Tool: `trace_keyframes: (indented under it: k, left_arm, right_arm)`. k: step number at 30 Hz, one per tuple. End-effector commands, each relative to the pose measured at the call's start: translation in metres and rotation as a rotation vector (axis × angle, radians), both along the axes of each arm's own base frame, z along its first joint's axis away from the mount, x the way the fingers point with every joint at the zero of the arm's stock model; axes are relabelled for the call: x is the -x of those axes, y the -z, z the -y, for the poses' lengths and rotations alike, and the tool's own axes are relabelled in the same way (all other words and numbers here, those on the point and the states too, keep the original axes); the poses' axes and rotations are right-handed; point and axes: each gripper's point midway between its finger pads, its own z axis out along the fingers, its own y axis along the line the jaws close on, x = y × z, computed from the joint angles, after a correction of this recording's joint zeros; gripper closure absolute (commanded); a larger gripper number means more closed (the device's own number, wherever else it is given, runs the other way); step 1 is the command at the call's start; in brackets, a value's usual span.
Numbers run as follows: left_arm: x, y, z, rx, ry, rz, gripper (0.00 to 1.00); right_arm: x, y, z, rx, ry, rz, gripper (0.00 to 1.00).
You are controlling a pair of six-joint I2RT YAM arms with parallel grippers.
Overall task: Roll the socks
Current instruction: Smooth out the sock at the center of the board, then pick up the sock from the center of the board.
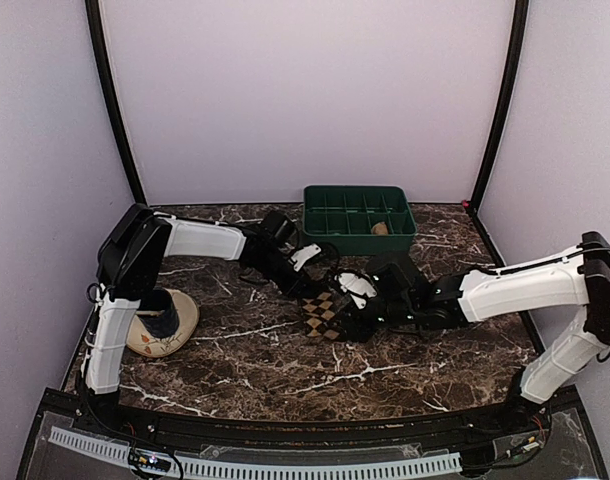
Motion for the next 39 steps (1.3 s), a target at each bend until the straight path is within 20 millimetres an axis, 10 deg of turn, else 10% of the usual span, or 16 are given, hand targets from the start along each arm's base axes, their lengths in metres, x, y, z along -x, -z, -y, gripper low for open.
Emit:
trace_keyframes:
  k: [1,39]
  left_arm:
    - [0.043,0.065,-0.059,-0.253,0.013,-0.164,1.0]
    - [0.062,0.057,-0.052,-0.184,0.119,-0.21,0.98]
  right_arm:
    - [-0.002,0.017,0.014,0.212,-0.081,0.136,0.55]
    - [-0.008,0.072,-0.018,0.576,-0.392,0.397,0.49]
